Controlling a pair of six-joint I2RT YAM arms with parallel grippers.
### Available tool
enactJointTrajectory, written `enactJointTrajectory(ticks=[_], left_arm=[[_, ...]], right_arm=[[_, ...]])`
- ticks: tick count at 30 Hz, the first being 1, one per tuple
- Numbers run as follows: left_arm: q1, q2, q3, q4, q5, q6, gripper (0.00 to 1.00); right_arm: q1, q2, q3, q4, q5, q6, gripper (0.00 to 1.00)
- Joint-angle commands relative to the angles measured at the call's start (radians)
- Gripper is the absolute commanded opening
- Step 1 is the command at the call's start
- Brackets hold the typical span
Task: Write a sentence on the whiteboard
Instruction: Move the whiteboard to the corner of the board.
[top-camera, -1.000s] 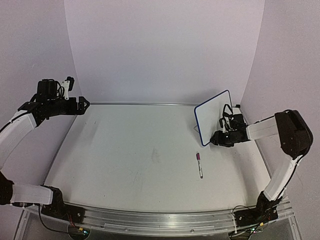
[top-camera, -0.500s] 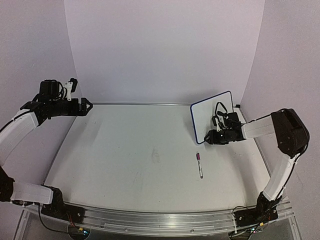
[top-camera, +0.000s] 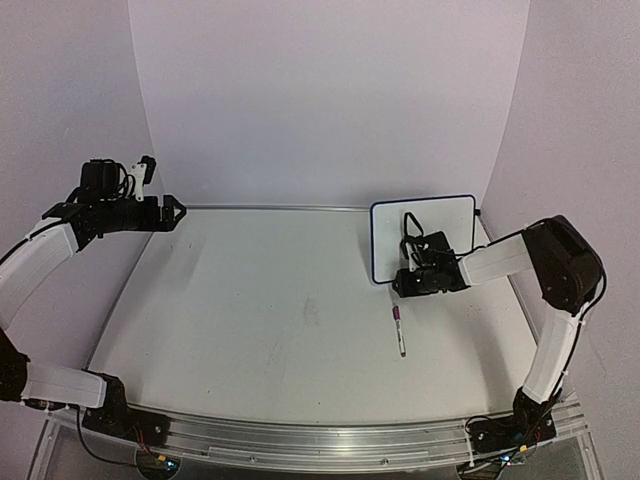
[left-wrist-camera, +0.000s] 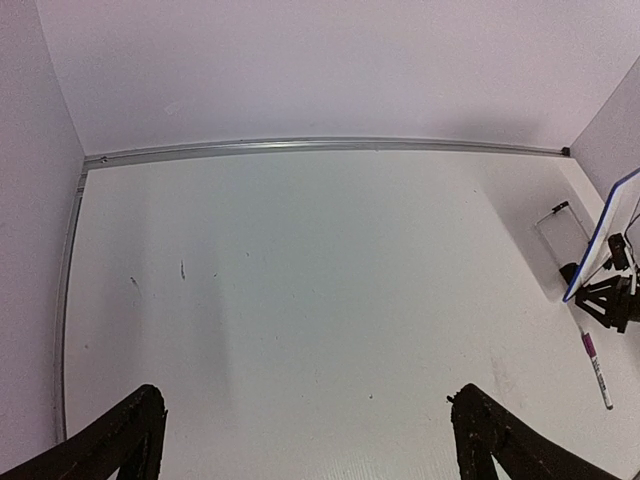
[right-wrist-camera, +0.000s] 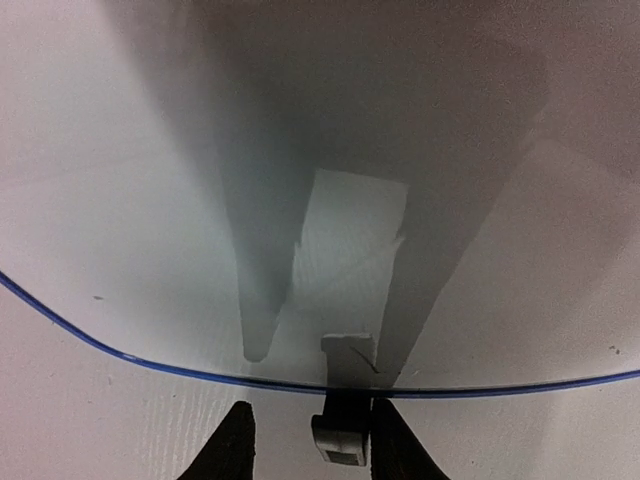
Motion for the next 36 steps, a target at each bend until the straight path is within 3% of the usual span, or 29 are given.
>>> enactJointTrajectory(ticks=[1, 7, 17, 26, 36], left_arm=[[-0.001, -0.003, -0.003, 0.031, -0.003, 0.000, 1.00], [-0.003, -0.005, -0.004, 0.030, -0.011, -0.002, 0.99], [-0.003, 0.001, -0.004, 0.031, -0.013, -0.003, 0.99], [-0.002, -0.004, -0.011, 0.036, -0.013, -0.002, 0.99], [-0.002, -0.011, -0.009, 0.036, -0.016, -0.006, 0.99]], right_arm=[[0.022, 0.032, 0.028, 0.040, 0.101, 0.034, 0.35], [0.039, 0.044, 0.025, 0.074, 0.146, 0.017, 0.28], [0.122, 0.064, 0.041, 0.111, 0.265, -0.069, 0.00], [0.268, 0.081, 0.066, 0.182, 0.317, 0.016, 0.00], [0.466, 0.174, 0.206, 0.113, 0.395, 0.179, 0.00]])
